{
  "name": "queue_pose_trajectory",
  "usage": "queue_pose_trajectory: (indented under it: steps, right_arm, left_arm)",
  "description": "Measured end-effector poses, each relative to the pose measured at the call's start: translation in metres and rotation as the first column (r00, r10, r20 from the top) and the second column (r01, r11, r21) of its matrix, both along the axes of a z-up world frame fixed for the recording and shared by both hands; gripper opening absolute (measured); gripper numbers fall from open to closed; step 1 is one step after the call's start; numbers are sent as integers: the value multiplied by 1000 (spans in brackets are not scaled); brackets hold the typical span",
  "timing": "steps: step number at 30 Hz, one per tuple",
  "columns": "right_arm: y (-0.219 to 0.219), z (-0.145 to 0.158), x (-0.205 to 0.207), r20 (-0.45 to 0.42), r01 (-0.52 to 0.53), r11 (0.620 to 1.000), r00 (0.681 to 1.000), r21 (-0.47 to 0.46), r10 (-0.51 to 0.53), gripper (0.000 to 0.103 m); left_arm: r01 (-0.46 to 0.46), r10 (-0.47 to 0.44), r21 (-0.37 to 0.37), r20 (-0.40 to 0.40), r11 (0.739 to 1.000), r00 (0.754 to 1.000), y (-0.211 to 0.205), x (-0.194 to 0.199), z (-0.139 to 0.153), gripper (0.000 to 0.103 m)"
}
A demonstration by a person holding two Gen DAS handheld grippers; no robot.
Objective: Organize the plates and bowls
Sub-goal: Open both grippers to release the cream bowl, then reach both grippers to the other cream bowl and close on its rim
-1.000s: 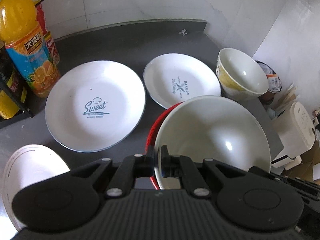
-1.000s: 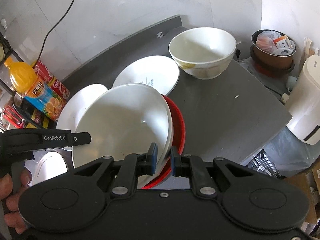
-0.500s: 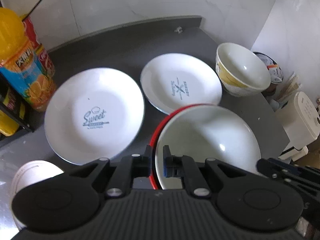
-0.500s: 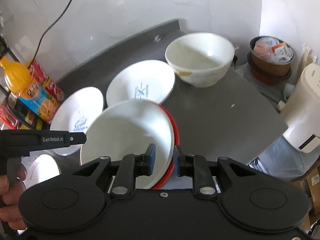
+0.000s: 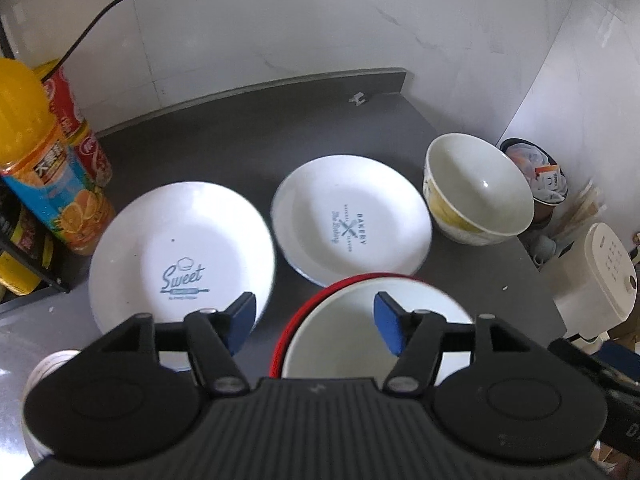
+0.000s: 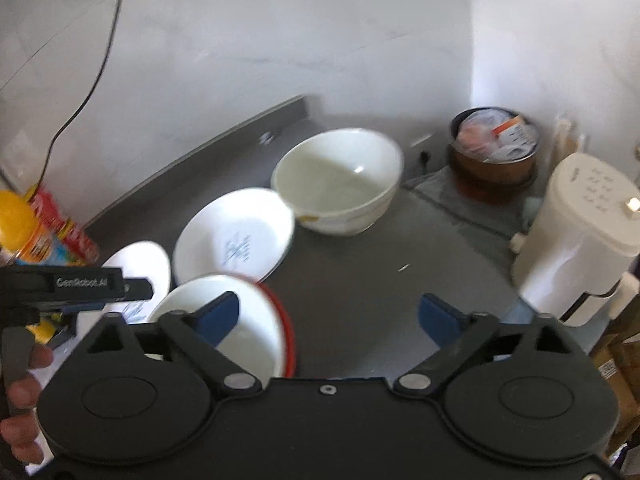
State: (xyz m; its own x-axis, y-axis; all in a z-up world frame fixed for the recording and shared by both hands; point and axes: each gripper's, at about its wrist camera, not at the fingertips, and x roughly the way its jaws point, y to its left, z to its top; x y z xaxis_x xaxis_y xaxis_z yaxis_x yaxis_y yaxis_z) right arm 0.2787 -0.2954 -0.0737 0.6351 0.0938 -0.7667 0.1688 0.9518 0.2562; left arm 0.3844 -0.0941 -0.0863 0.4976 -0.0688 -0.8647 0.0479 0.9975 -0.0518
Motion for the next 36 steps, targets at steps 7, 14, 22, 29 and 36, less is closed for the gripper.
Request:
queue_pose_trajectory:
  steps: [7, 14, 22, 29, 36]
  right_arm:
    - [-36, -10, 8, 3, 82, 996, 997, 34, -82, 103]
    - [-69, -20, 18, 35, 129, 990, 991, 54, -131, 103]
    - [-97, -36, 39, 65, 125, 988, 989, 94, -131, 95]
    - [-112, -57, 67, 69, 70, 977, 994, 204, -86, 73]
    - [-114, -82, 106, 53, 17, 962, 998, 271, -32, 58]
  left_arm:
    - [35, -35, -35, 16, 999, 999, -28, 15, -2, 64]
    - [60, -59, -62, 14, 996, 998, -62, 36, -8, 64]
    - [104, -102, -74, 28, 992, 994, -102, 54, -17, 64]
    - [88, -86, -57, 33, 994, 996, -122, 76, -32, 60]
    - [38, -38, -69, 9, 997, 999, -124, 102, -51, 45]
